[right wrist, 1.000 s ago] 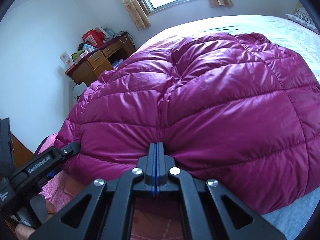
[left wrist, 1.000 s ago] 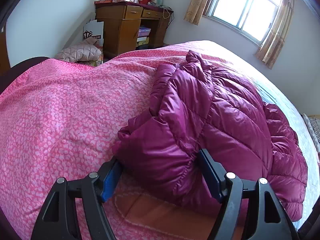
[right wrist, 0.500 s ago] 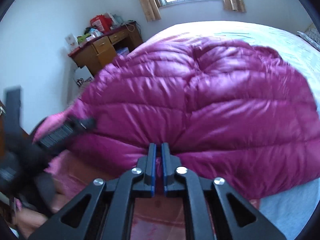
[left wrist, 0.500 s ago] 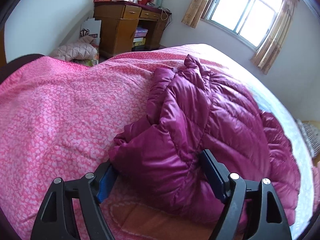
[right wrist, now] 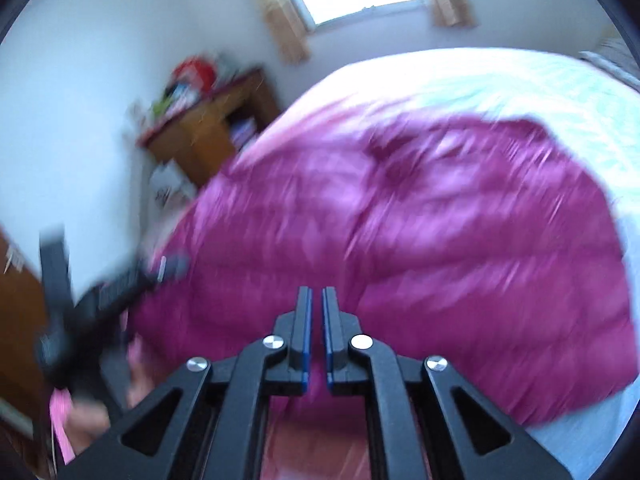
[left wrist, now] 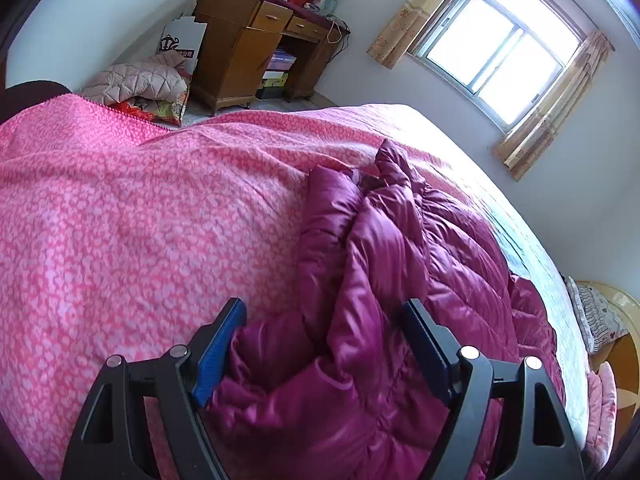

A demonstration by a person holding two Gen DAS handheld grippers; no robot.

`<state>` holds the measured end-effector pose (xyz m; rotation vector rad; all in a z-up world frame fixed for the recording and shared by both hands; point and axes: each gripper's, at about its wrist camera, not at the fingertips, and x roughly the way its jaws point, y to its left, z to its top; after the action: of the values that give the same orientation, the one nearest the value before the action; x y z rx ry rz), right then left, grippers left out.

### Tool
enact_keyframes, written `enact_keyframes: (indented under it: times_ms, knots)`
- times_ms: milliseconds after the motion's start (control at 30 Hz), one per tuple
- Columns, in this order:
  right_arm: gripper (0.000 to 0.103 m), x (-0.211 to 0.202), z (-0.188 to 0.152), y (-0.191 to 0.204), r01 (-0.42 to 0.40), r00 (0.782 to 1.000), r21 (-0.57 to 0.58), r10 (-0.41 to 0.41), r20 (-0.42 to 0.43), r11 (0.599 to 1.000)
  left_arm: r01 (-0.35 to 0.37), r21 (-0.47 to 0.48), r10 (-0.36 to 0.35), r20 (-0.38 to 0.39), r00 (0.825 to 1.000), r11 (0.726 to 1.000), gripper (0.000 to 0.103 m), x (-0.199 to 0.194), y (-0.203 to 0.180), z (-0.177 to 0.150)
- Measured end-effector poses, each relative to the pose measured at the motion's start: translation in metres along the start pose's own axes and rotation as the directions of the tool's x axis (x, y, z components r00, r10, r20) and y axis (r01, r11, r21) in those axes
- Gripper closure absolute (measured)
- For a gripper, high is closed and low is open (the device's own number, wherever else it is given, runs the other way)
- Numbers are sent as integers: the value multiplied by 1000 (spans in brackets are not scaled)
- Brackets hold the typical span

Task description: Fold large clothes

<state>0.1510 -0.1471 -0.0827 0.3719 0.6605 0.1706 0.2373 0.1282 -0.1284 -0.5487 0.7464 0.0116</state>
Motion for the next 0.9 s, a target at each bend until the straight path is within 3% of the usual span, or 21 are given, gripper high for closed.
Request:
enact_keyframes:
  times_ms: [133,200,233,267,467,500,567,667,800,900]
  knots:
    - [91,38,22,-9,20,1000,42,-19,-9,999,-22,-14,22,10,1000,1000,23,8,-4,7]
    - [92,64,17,-13,-17,998,40,19,-57,999,-39,7,39,14,999,999,23,13,-10,9]
    - [102,77,10,-17,-23,996,42,27,-88,999,-42,17,42,18,999,999,22,15,-12,9]
    - [103,84,5,-19,-19,995,32,22,-94,999,-42,26,42,22,999,999,23,16,-13,9]
    - [103,82,3,-27,-47,994,71,54,-99,996,-20,41,18,55,998,999,23,17,-14,4]
    - [103,81,2,-27,-48,994,73,55,-98,996,-9,41,6,62,998,999,27,15,-14,4]
    - [103,80,1,-28,-57,993,82,65,-97,995,19,55,-23,70,997,998,62,12,-17,4]
    - [103,81,1,-31,-70,992,96,79,-97,993,30,96,-38,85,996,995,81,5,-27,7]
    - [103,79,-2,-35,-91,990,123,104,-99,988,84,138,-99,102,990,987,87,-13,-49,11]
    - [103,79,0,-47,-120,984,160,139,-112,980,88,236,-125,144,982,968,89,-34,-78,9]
